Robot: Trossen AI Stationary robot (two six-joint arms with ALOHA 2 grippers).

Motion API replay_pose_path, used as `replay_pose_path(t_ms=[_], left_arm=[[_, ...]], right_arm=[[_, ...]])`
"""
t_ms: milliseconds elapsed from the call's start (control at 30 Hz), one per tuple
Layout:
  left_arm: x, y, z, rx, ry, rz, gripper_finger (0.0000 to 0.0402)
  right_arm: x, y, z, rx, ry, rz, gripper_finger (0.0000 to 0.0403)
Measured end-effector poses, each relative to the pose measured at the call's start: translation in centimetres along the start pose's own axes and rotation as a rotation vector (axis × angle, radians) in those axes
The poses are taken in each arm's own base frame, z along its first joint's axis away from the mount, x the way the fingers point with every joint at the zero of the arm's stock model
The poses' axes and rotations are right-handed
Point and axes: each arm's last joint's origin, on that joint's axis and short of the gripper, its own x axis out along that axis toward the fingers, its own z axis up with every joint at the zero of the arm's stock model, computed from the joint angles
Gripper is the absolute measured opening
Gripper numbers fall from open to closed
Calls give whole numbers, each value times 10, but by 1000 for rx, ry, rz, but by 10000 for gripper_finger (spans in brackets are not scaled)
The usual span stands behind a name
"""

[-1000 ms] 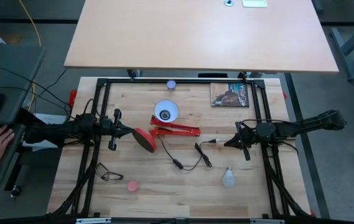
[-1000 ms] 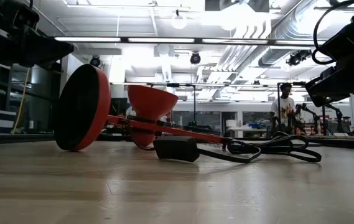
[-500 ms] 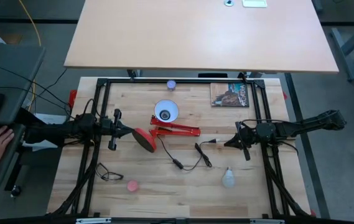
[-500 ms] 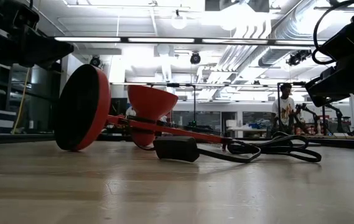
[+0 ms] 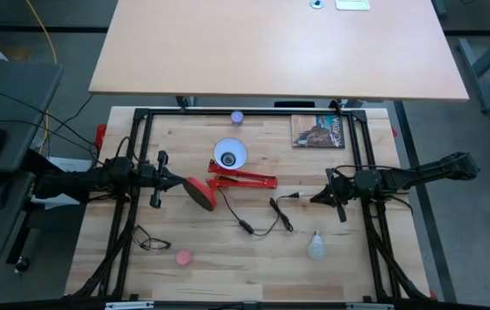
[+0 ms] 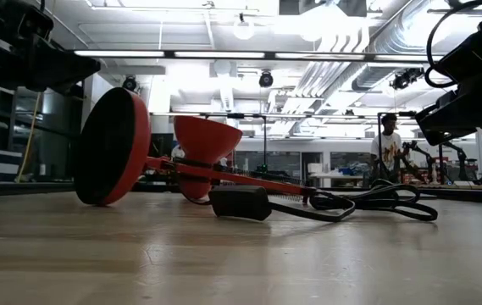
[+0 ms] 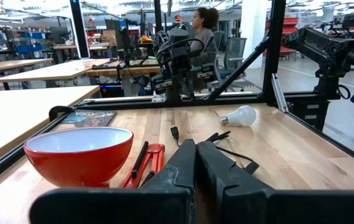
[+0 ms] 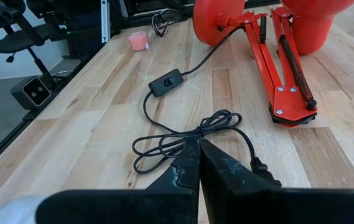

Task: Screw lightbulb

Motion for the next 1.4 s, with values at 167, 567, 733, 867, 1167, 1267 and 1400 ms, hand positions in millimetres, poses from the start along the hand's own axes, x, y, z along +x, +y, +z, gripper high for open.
replay_pose_path(t_ms=[167,567,733,867,1167,1267,1400], left_arm=[[0,0,0,0,0,0,1],[0,0,0,0,0,-1,1],[0,0,0,0,0,-1,1],[0,0,0,1,0,-1,1],[0,0,0,0,0,0,1],[0,0,0,1,0,-1,1],[0,0,0,0,0,-1,1]], right_arm=[[0,0,0,0,0,0,0],[0,0,0,0,0,0,0],[0,0,0,0,0,0,0],[0,0,0,0,0,0,0],[0,0,0,0,0,0,0],[0,0,0,0,0,0,0],[0,0,0,0,0,0,0]])
